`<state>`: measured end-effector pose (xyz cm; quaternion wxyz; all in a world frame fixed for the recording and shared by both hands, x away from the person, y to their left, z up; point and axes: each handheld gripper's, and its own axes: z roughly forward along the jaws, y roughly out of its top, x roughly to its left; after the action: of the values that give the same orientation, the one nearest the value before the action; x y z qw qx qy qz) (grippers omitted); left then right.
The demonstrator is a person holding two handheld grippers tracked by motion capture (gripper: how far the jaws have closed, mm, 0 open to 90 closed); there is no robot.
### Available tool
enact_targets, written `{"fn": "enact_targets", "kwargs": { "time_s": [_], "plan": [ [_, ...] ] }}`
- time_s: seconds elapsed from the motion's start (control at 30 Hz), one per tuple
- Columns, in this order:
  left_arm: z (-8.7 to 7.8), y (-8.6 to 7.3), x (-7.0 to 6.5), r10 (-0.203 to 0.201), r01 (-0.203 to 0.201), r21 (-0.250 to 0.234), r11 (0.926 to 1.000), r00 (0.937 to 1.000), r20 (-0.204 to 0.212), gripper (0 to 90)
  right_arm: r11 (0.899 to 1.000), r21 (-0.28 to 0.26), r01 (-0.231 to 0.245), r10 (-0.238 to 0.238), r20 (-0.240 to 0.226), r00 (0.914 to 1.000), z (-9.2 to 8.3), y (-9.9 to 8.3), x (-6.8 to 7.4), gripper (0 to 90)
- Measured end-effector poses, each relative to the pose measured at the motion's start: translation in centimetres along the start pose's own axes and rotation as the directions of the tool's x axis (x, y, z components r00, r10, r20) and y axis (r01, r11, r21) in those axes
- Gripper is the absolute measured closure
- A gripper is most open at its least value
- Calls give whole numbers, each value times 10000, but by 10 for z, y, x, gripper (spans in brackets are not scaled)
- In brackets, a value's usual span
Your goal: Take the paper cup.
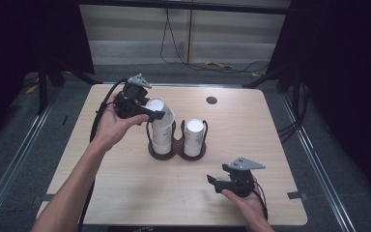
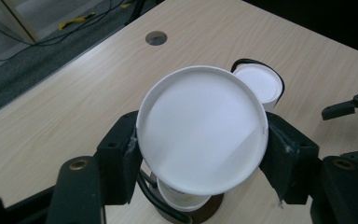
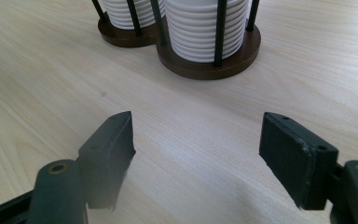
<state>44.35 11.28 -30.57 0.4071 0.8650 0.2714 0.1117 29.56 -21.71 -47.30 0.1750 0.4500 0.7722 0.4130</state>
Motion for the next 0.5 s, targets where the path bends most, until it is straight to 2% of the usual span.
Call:
{"fn": "enact_targets", "kwargs": {
  "time_s": [0.03, 0.07, 0.1, 0.2, 0.27, 0.3, 0.5],
  "plan": [
    [0, 0, 0, 0, 0, 0, 10000, 10000, 0, 361, 10000, -6, -9, 9, -4, 10000, 0, 0, 0, 264],
    [-1, -5, -1, 188, -184, -138, 9997, 9995, 253, 361, 10000, -10, -22, 22, -4, 10000, 0, 0, 0, 264],
    [-1, -8, -2, 234, -230, -156, 9996, 9994, 256, 361, 10000, -16, -4, 4, -13, 10000, -1, 0, 0, 263],
    [-3, -13, -2, 216, -206, -301, 9993, 9993, 316, 361, 10000, -40, 52, -52, -19, 10000, -1, 0, 0, 262],
    [-9, -17, -4, 212, -173, -696, 9974, 9982, 564, 361, 10000, -7, -1, 1, -36, 10000, 0, 0, 1, 262],
    [-9, -17, -4, 212, -173, -696, 9974, 9982, 564, 361, 10000, -7, -1, 1, -36, 10000, 0, 0, 1, 262],
    [-16, -25, -12, 480, -366, -1170, 9925, 9943, 955, 360, 9999, -88, 58, -59, -90, 9999, -1, 0, 1, 261]
  ]
}}
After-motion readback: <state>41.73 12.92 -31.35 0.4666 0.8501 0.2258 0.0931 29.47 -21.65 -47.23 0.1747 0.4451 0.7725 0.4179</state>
